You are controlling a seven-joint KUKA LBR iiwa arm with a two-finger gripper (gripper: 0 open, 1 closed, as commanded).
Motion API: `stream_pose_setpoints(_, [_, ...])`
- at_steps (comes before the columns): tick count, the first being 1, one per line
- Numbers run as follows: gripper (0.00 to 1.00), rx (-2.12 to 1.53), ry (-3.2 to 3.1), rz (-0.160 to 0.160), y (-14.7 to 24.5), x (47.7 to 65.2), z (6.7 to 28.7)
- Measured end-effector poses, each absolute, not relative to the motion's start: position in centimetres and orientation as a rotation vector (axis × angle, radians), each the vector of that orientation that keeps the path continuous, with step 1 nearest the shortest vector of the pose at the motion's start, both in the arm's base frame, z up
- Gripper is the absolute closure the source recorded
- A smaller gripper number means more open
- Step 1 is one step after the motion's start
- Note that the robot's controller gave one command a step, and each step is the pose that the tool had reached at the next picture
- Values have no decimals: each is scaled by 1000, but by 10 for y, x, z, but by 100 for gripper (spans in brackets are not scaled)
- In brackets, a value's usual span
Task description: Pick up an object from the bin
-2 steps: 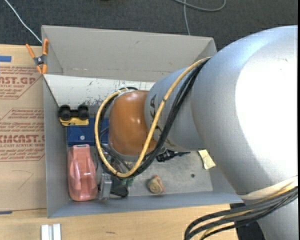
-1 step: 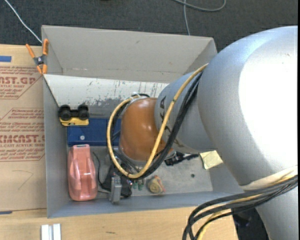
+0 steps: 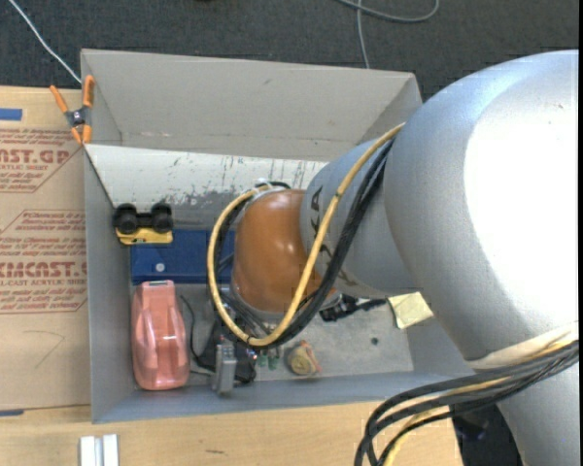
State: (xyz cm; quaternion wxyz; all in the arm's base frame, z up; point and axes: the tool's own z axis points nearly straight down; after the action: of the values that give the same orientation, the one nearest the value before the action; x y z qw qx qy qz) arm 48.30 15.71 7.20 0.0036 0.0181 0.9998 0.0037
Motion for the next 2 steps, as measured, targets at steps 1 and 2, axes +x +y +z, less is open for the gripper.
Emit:
stream_pose_setpoints(1, [100, -165, 3127, 12, 140, 510, 70])
stream_pose_setpoints(2, [100, -164, 3127, 13, 140, 510, 70])
